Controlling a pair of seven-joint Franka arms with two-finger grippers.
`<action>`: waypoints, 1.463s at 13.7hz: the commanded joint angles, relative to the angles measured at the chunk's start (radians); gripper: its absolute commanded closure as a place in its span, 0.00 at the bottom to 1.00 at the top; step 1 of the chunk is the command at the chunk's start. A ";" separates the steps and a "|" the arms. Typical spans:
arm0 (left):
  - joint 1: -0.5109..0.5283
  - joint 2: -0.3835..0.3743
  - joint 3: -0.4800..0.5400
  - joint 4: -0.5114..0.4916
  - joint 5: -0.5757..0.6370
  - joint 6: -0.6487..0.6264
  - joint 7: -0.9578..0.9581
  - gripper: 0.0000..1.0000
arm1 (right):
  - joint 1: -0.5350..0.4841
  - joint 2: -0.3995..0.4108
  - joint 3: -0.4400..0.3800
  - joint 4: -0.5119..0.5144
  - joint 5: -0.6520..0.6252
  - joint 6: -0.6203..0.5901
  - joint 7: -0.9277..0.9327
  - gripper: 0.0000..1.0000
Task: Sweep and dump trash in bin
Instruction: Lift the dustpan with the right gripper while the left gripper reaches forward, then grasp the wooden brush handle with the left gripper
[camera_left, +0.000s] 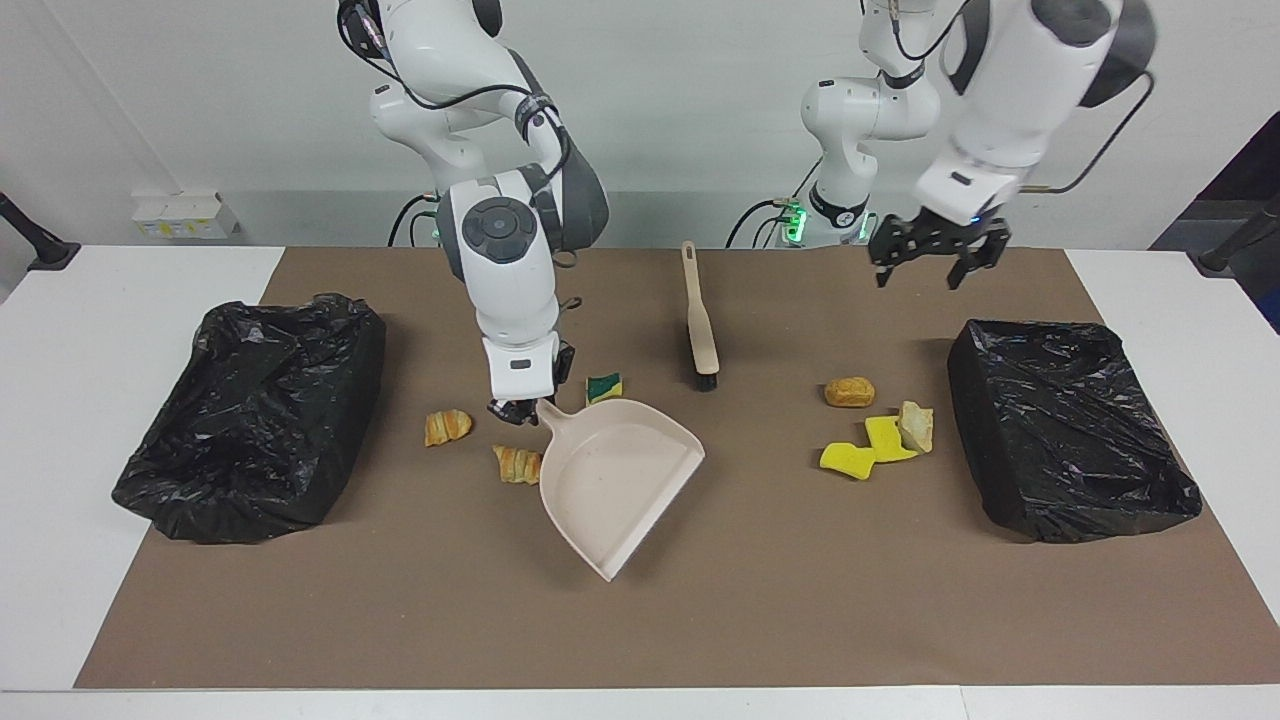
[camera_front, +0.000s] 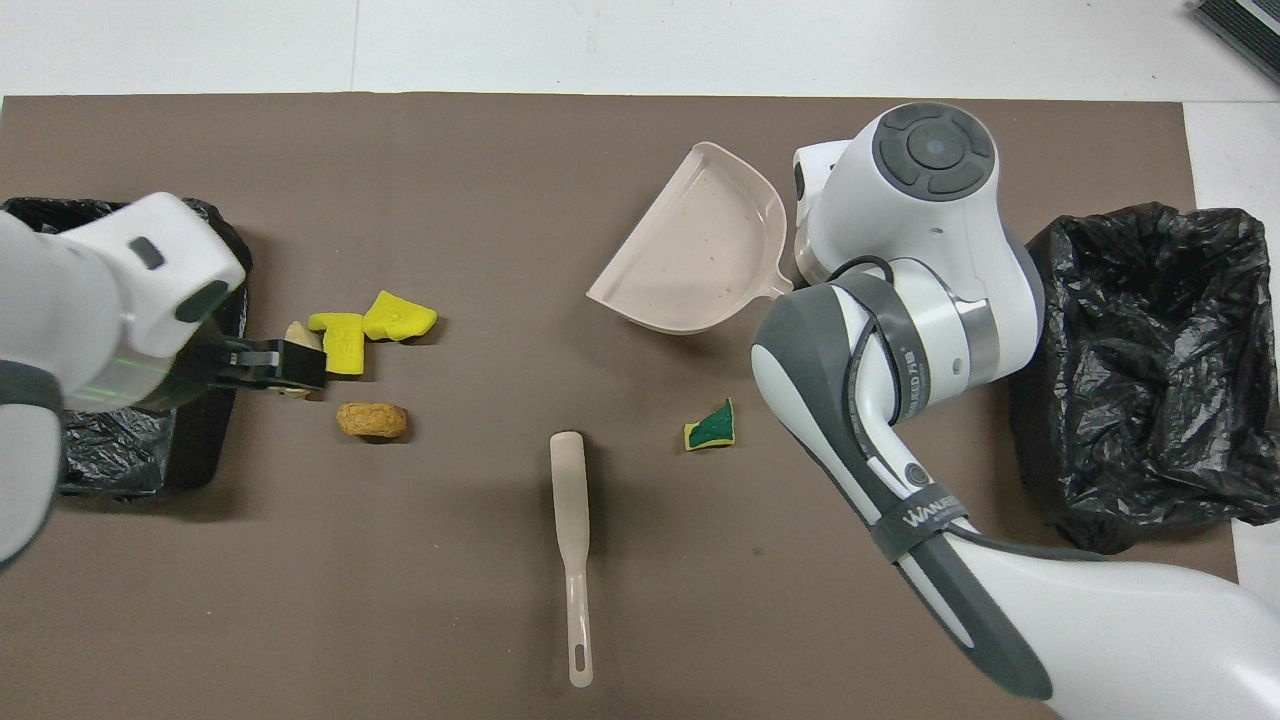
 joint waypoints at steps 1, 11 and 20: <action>-0.124 -0.080 0.011 -0.167 0.006 0.090 -0.171 0.00 | -0.040 -0.042 0.012 -0.017 -0.015 -0.057 -0.198 1.00; -0.580 -0.018 0.008 -0.588 0.000 0.511 -0.509 0.00 | -0.043 -0.097 0.015 -0.112 -0.113 -0.068 -0.502 1.00; -0.634 -0.013 0.007 -0.630 -0.106 0.552 -0.510 1.00 | -0.038 -0.110 0.015 -0.145 -0.111 -0.034 -0.511 1.00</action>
